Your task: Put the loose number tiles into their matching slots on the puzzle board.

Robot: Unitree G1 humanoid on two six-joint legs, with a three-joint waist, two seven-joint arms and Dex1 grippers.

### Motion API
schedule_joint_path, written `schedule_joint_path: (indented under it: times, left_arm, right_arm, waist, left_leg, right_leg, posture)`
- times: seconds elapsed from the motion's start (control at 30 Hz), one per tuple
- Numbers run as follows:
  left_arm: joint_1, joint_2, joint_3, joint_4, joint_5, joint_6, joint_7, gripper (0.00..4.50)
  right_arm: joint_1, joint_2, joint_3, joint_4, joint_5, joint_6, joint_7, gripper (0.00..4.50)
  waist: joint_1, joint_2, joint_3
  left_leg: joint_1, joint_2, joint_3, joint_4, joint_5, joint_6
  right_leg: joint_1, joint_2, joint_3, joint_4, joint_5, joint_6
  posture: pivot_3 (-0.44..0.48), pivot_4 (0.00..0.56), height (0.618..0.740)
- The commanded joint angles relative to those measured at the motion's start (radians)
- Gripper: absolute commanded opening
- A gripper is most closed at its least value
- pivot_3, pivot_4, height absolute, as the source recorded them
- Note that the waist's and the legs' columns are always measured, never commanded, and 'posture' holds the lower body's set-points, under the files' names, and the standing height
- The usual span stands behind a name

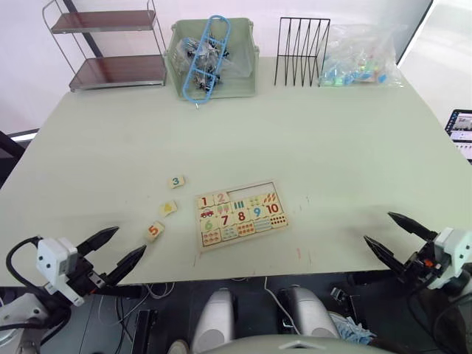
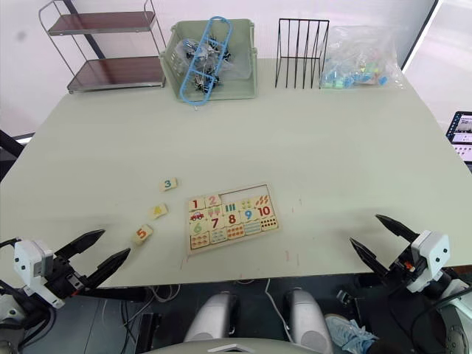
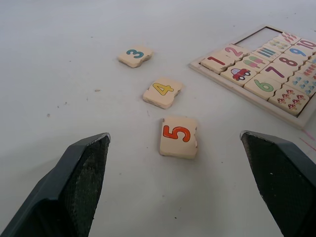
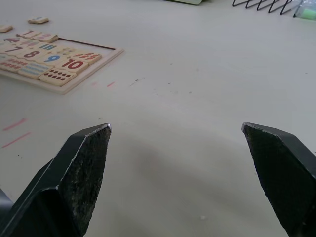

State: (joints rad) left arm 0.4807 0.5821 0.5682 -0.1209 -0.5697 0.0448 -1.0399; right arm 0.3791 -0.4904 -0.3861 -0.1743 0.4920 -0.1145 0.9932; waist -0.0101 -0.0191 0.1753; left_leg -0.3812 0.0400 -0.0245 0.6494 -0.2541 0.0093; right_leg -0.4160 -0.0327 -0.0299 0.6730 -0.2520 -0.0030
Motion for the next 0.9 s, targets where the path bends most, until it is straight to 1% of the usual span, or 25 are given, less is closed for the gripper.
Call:
schedule_joint_path:
  times: [0.03, 0.37, 0.9]
  left_arm:
    - [0.009, -0.002, -0.002, -0.012, 0.0, -0.01, 0.0, 4.5]
    - [0.008, 0.002, -0.006, 0.001, 0.004, -0.021, -0.003, 4.5]
    - [-0.022, 0.01, -0.007, 0.016, 0.012, -0.022, -0.006, 4.5]
  right_arm:
    - [0.011, 0.007, -0.002, -0.005, 0.005, -0.041, 0.003, 4.45]
    - [0.027, 0.0, 0.0, 0.016, 0.017, -0.076, 0.026, 4.45]
    - [0.009, 0.002, 0.011, 0.06, 0.021, -0.108, 0.055, 4.45]
  waist:
    - [0.0, 0.0, 0.0]
    - [0.0, 0.0, 0.0]
    - [0.0, 0.0, 0.0]
  left_leg:
    - [0.0, 0.0, 0.0, 0.0, 0.0, 0.0]
    - [0.0, 0.0, 0.0, 0.0, 0.0, 0.0]
    - [0.0, 0.0, 0.0, 0.0, 0.0, 0.0]
  right_leg:
    - [0.0, 0.0, 0.0, 0.0, 0.0, 0.0]
    - [0.0, 0.0, 0.0, 0.0, 0.0, 0.0]
    - [0.0, 0.0, 0.0, 0.0, 0.0, 0.0]
  posture:
    - [0.0, 0.15, 0.74]
    - [0.0, 0.15, 0.74]
    - [0.0, 0.15, 0.74]
